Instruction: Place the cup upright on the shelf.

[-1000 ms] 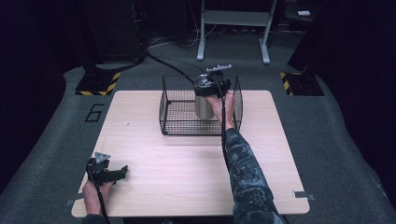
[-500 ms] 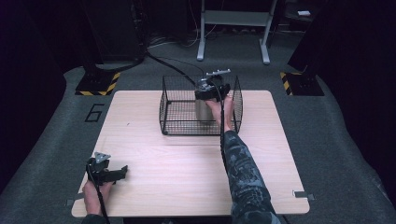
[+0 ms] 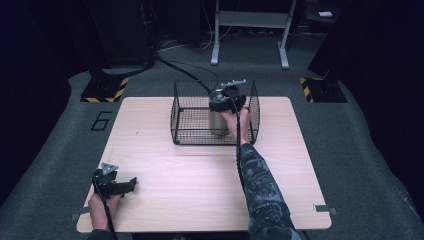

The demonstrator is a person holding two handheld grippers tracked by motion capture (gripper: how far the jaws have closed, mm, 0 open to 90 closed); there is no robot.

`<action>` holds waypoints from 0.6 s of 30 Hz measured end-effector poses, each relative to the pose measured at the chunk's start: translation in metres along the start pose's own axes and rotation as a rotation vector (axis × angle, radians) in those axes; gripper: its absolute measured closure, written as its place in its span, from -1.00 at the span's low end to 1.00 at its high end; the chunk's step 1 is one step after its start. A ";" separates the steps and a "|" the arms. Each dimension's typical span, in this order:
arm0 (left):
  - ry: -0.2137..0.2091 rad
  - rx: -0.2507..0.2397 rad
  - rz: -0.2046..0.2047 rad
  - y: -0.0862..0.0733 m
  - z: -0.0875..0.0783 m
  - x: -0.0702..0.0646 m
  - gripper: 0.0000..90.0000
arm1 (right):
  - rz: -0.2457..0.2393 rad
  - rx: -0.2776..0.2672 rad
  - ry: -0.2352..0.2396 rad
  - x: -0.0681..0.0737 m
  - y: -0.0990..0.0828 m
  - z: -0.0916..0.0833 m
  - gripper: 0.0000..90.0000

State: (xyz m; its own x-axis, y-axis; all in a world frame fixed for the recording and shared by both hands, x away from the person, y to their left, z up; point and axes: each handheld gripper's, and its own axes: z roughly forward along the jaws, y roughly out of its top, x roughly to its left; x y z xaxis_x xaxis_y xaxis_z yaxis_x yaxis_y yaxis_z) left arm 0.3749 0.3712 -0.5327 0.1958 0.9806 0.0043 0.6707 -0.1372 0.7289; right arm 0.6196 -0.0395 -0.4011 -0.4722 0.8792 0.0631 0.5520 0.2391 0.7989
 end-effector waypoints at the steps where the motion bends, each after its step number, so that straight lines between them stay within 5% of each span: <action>1: 0.000 0.000 0.000 0.000 0.000 0.000 -0.98 | 0.000 0.000 0.000 0.000 0.000 0.000 -0.92; 9: -0.004 0.006 0.000 0.000 0.000 0.000 -0.98 | -0.049 -0.010 0.008 0.002 -0.009 -0.007 -0.92; 18: 0.000 0.000 -0.001 0.000 0.000 0.000 -0.98 | -0.040 0.011 0.003 0.004 -0.006 -0.007 -0.93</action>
State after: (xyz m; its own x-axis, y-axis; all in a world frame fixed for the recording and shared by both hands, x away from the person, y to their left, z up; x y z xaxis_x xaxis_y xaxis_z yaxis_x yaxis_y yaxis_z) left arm 0.3748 0.3710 -0.5328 0.1954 0.9807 0.0039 0.6706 -0.1365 0.7292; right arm 0.6098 -0.0406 -0.4015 -0.4966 0.8674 0.0329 0.5398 0.2790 0.7942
